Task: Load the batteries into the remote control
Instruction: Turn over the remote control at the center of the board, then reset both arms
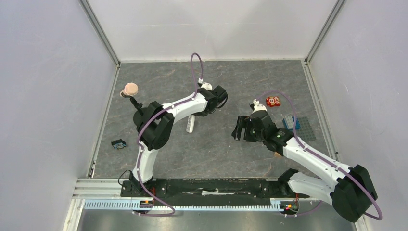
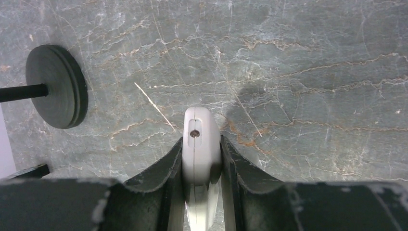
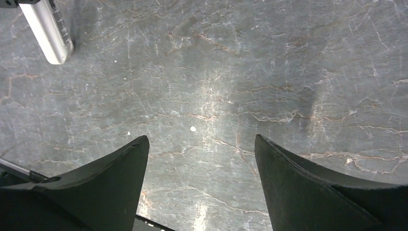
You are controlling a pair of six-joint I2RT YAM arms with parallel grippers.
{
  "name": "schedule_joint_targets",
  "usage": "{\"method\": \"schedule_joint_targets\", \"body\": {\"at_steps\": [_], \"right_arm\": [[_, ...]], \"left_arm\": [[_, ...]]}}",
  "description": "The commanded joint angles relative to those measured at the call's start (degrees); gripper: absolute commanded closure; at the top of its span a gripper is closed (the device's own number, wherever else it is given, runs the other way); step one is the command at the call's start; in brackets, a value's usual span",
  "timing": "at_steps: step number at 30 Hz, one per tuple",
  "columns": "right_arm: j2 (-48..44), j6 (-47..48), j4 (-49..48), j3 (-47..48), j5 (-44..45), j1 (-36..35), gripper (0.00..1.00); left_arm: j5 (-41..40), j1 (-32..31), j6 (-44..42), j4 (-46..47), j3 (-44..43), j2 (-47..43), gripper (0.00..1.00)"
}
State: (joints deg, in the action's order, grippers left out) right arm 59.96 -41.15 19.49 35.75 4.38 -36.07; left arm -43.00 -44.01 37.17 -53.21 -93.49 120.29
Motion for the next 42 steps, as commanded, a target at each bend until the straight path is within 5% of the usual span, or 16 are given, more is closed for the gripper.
{"method": "schedule_joint_targets", "body": {"at_steps": [1,12,18,24,30,42], "right_arm": [[-1.35,1.68,2.84,2.33,0.81,0.58,0.17],[-6.63,4.79,5.83,-0.15,-0.84,1.14,0.16],[-11.46,5.68,8.65,0.08,1.52,1.29,0.16],[-18.89,6.25,13.1,3.57,8.53,1.28,0.15],[-26.39,9.08,19.27,11.45,16.35,1.3,0.02],[-33.17,11.72,27.74,25.84,32.08,1.28,0.02]], "left_arm": [[3.68,0.24,0.95,0.12,-2.1,1.4,0.62],[5.85,0.2,4.4,-1.27,-3.25,1.03,0.39],[12.9,-0.59,2.74,1.88,-0.67,-7.4,0.32],[25.9,-2.14,1.91,6.9,8.17,-23.14,0.28],[22.97,-9.97,-0.26,6.3,15.01,-42.65,0.27],[14.52,-10.4,5.22,2.27,30.09,-86.6,0.22]]}}
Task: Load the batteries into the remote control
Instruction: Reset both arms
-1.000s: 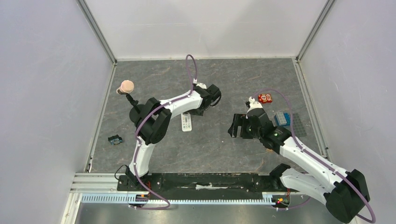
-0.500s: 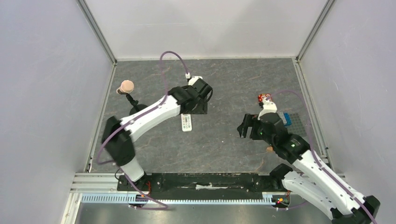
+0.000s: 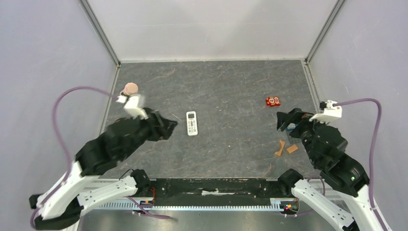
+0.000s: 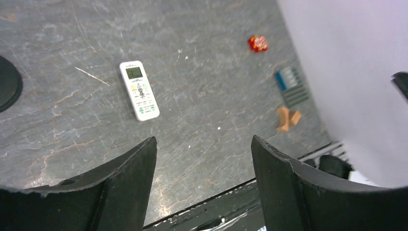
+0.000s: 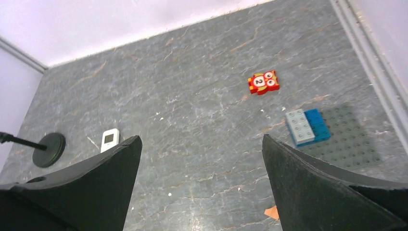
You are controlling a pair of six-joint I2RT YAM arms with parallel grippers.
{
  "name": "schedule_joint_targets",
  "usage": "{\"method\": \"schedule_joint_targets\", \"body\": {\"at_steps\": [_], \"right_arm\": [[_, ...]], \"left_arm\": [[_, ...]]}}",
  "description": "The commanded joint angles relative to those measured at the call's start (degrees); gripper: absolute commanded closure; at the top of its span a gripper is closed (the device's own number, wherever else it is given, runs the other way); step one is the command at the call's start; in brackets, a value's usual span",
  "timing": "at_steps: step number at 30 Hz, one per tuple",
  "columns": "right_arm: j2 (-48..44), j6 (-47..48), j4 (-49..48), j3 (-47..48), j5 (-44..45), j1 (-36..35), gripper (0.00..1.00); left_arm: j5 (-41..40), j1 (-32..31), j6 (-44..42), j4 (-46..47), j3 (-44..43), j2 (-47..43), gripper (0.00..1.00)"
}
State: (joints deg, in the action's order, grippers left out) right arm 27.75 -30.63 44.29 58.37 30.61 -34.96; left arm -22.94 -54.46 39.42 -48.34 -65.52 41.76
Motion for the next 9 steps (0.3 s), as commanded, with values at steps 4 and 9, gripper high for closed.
{"method": "schedule_joint_targets", "body": {"at_steps": [4,9], "right_arm": [[-1.83,0.82,3.75,4.34,6.72,0.21,0.02],[-1.79,0.45,4.73,5.45,8.76,0.2,0.02]], "left_arm": [[-7.64,0.05,2.76,-6.06,2.74,-15.16,0.21],[-8.07,0.05,2.23,-7.86,3.28,-19.26,0.21]]}}
